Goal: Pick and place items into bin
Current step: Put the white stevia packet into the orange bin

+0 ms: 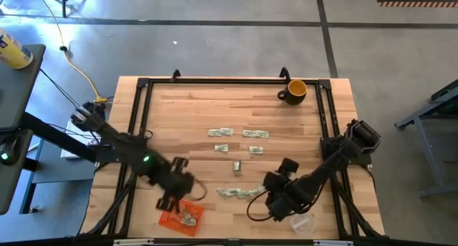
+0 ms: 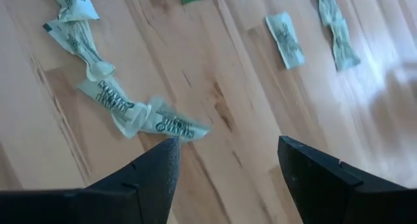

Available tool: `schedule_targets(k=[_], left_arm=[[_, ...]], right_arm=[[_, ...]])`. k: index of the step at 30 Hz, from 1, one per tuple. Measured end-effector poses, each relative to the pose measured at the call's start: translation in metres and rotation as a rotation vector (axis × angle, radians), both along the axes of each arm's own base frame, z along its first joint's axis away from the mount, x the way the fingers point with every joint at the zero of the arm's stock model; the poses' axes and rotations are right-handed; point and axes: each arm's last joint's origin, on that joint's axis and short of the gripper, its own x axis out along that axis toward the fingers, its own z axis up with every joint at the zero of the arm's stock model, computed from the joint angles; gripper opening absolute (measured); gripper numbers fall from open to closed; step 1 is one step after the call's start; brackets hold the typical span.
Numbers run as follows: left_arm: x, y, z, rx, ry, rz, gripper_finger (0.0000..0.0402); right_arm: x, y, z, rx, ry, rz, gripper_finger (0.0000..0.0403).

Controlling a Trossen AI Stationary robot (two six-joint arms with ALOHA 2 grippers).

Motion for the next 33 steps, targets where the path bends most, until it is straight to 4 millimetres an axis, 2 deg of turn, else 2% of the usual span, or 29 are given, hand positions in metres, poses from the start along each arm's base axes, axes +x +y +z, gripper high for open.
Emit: schedule_targets(k=[6, 10, 15, 21, 28, 33], left_arm=[[-0.026, -0.059, -0.030, -0.130, -0.070, 0.017, 0.0040], [-0.032, -0.073, -0.058, -0.059, -0.022, 0.048, 0.0050], [-0.031, -0.075, -0.081, -0.035, 0.040, 0.038, 0.0054], [-0.030, -0.075, -0.082, -0.022, 0.037, -0.007, 0.0075], [-0.025, -0.061, -0.080, 0.030, 0.082, 0.019, 0.0183], [-0.015, -0.043, -0.056, 0.129, 0.118, -0.028, 0.0251]], right_arm=[[0.018, -0.013, 0.000, 0.006, 0.006, 0.077, 0.0249], [0.026, -0.020, 0.000, 0.020, 0.014, 0.104, 0.0249], [0.029, -0.024, -0.001, 0.056, 0.050, 0.132, 0.0249], [0.027, -0.019, -0.001, 0.108, 0.054, 0.114, 0.0239], [0.018, -0.007, -0.001, 0.103, 0.024, 0.088, 0.0218], [0.013, -0.007, -0.001, 0.070, 0.020, 0.037, 0.0214]])
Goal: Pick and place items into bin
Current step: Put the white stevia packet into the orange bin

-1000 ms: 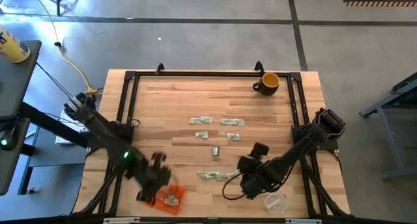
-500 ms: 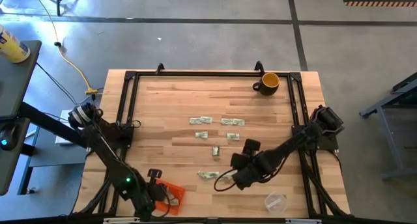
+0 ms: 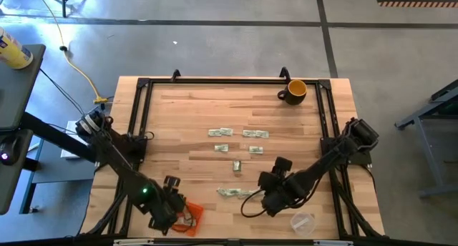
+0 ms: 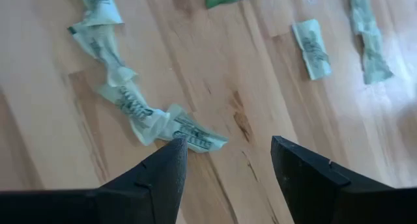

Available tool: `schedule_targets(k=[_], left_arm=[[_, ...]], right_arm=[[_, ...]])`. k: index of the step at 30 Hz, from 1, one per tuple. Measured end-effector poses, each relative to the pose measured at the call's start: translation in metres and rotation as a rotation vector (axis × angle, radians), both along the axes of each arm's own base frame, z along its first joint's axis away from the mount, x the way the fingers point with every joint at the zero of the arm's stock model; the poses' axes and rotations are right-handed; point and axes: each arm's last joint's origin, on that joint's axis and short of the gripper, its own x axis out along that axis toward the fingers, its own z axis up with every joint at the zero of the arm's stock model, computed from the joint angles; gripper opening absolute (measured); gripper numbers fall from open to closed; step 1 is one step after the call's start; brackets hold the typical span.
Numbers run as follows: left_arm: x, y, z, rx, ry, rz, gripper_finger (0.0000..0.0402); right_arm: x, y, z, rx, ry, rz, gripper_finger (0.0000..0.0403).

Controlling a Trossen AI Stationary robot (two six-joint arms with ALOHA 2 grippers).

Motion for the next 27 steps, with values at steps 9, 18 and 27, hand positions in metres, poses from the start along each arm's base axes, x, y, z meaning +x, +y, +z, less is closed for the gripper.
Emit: schedule_targets(k=[9, 18, 27], left_arm=[[0.042, 0.104, 0.012, 0.165, 0.042, -0.095, 0.0234], [0.086, 0.239, 0.006, 0.024, -0.213, 0.118, 0.0212], [0.090, 0.289, -0.031, 0.012, -0.201, 0.225, 0.0212]], right_arm=[[-0.007, 0.005, 0.000, 0.041, -0.006, -0.103, 0.0212], [-0.036, 0.025, 0.000, 0.043, -0.005, -0.250, 0.0211], [-0.032, 0.007, 0.001, -0.017, 0.051, -0.328, 0.0211]])
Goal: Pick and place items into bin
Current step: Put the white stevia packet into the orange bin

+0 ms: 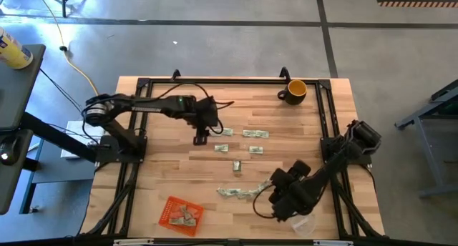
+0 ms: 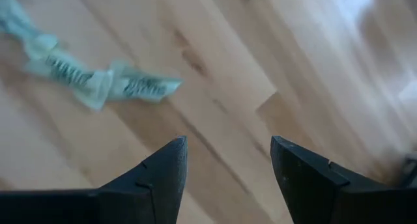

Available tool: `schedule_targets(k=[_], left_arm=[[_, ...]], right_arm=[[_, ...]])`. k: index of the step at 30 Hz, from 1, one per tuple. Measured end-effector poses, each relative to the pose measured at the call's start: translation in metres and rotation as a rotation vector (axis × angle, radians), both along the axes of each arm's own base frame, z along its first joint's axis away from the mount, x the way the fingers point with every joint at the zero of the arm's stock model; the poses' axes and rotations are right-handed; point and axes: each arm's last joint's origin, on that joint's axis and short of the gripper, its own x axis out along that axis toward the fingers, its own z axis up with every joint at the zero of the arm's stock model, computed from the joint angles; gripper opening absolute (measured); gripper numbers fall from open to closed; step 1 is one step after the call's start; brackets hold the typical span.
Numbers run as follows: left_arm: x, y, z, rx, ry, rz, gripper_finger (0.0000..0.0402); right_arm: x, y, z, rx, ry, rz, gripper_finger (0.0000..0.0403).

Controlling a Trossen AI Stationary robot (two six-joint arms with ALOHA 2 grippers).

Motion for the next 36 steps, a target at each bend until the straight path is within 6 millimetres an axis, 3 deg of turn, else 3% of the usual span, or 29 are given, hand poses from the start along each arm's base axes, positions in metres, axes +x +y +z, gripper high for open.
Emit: schedule_targets(k=[4, 12, 25, 30, 36], left_arm=[[0.015, 0.005, -0.020, 0.024, 0.002, 0.001, 0.0212], [0.023, 0.010, -0.059, 0.072, 0.137, -0.007, 0.0211], [0.034, 0.012, -0.073, 0.062, 0.100, -0.011, 0.0206], [0.034, 0.011, -0.076, 0.028, 0.106, -0.024, 0.0150], [0.031, 0.010, -0.073, 0.021, 0.117, -0.004, 0.0028]], right_arm=[[0.008, -0.011, 0.000, -0.010, 0.005, -0.025, 0.0211], [0.011, -0.017, 0.000, -0.009, 0.012, -0.054, 0.0211], [0.011, -0.016, 0.000, -0.002, 0.014, -0.058, 0.0211], [0.010, -0.017, 0.000, -0.015, 0.024, -0.055, 0.0211], [0.009, -0.018, 0.001, -0.030, 0.031, -0.046, 0.0211]])
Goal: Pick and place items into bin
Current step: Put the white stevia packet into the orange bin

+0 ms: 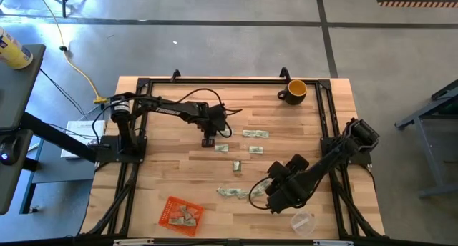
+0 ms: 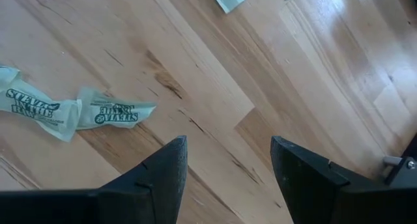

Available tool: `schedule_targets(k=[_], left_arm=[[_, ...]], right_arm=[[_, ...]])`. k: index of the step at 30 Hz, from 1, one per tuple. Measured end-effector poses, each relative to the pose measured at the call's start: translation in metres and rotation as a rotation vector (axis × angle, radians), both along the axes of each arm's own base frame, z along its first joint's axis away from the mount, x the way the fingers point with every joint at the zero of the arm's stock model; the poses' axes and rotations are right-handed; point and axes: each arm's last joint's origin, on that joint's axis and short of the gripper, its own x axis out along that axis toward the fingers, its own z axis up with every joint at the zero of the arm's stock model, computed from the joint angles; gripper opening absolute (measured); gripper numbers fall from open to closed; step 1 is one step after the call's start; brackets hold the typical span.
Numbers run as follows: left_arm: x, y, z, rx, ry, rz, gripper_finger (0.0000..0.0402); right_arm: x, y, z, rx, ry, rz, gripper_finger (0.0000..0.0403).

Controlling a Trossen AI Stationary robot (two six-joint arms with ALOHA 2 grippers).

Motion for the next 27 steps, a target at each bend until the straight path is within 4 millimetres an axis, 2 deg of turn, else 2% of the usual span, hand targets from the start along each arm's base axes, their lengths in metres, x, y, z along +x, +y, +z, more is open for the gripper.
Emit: schedule_targets(k=[2, 6, 9, 13, 17, 22, 25, 27], left_arm=[[-0.003, -0.003, 0.004, -0.019, 0.016, 0.032, 0.0021], [-0.021, -0.020, 0.018, -0.067, 0.117, 0.044, 0.0043], [-0.031, -0.044, 0.048, -0.081, 0.092, -0.015, 0.0034], [-0.053, -0.092, 0.084, -0.147, 0.055, -0.166, 0.0020], [-0.075, -0.142, 0.116, -0.215, -0.035, -0.159, 0.0030], [-0.103, -0.209, 0.126, -0.278, -0.071, -0.151, 0.0027], [-0.117, -0.251, 0.124, -0.293, -0.121, -0.222, 0.0023], [-0.126, -0.274, 0.118, -0.262, -0.155, -0.264, 0.0034]], right_arm=[[-0.001, 0.001, 0.000, -0.008, 0.001, 0.006, 0.0211], [-0.004, 0.004, 0.000, -0.020, -0.006, 0.024, 0.0211], [-0.006, 0.008, 0.001, -0.029, -0.013, 0.044, 0.0211], [-0.010, 0.013, 0.001, -0.041, -0.020, 0.078, 0.0211], [-0.013, 0.020, 0.000, -0.034, -0.033, 0.112, 0.0211], [-0.014, 0.029, 0.000, -0.024, -0.082, 0.160, 0.0211], [-0.015, 0.033, 0.000, -0.029, -0.099, 0.200, 0.0211], [-0.015, 0.034, 0.000, -0.034, -0.097, 0.218, 0.0211]])
